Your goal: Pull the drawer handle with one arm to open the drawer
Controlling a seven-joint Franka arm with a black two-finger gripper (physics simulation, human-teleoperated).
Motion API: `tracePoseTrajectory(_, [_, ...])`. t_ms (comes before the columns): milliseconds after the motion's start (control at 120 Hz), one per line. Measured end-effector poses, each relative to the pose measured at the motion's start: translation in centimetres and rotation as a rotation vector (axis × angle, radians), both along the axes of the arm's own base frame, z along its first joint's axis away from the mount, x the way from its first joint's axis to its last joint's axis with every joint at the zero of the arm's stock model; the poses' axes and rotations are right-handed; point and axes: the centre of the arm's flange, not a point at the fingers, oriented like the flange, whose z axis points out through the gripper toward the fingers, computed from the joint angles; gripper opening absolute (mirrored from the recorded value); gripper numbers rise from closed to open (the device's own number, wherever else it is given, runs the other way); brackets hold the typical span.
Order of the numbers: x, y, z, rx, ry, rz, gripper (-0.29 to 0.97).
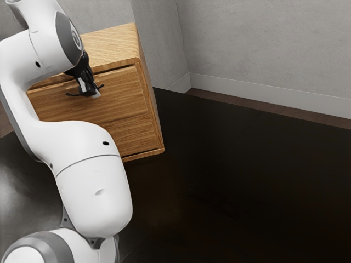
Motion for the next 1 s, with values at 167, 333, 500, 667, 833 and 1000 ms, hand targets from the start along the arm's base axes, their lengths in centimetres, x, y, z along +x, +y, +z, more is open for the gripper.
tracePoseTrajectory(167, [-0.4,-0.3,0.0,-0.009,-0.002,0.001,0.07])
tracePoseTrajectory(333, [-1.1,-0.2,-0.3,-0.023,0.003,0.011,0.07])
tracePoseTrajectory(500, [-2.2,0.1,-0.2,-0.027,0.009,0.033,0.07])
tracePoseTrajectory(667, [-2.6,-0.2,-0.1,-0.028,0.011,0.032,0.07])
tracePoseTrajectory(833, [-2.6,-0.6,0.0,-0.026,0.013,0.025,0.07])
tracePoseTrajectory(1000, [-3.2,-1.6,0.3,-0.021,0.007,0.024,0.07])
